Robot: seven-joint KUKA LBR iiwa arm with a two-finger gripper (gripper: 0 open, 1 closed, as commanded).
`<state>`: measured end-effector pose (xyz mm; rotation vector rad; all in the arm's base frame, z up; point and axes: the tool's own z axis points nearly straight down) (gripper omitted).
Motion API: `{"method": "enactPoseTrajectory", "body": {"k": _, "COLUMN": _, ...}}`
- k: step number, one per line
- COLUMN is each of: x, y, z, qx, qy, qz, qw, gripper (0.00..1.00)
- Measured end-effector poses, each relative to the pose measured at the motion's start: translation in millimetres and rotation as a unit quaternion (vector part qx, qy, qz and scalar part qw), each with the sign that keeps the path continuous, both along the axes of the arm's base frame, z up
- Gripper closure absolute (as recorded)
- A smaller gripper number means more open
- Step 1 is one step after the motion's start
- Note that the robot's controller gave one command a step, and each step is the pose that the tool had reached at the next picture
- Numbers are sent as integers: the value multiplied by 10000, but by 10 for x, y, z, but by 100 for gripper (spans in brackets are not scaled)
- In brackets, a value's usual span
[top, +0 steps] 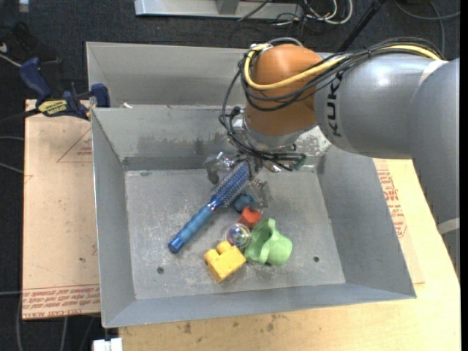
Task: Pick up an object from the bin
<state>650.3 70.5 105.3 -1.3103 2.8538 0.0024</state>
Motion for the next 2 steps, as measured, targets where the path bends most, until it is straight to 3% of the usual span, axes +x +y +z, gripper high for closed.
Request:
{"method": "enactPoseTrajectory", "body": {"k": 1, "x": 65, "y": -82, "z": -52, "qx": -1, "qy": -19, "qz": 361, "qw": 9993, "gripper": 0}}
{"method": "enactPoseTrajectory", "body": {"k": 2, "x": 12, "y": 171, "z": -348, "qx": -10, "qy": -6, "qz": 814, "qw": 9967, "gripper": 0}}
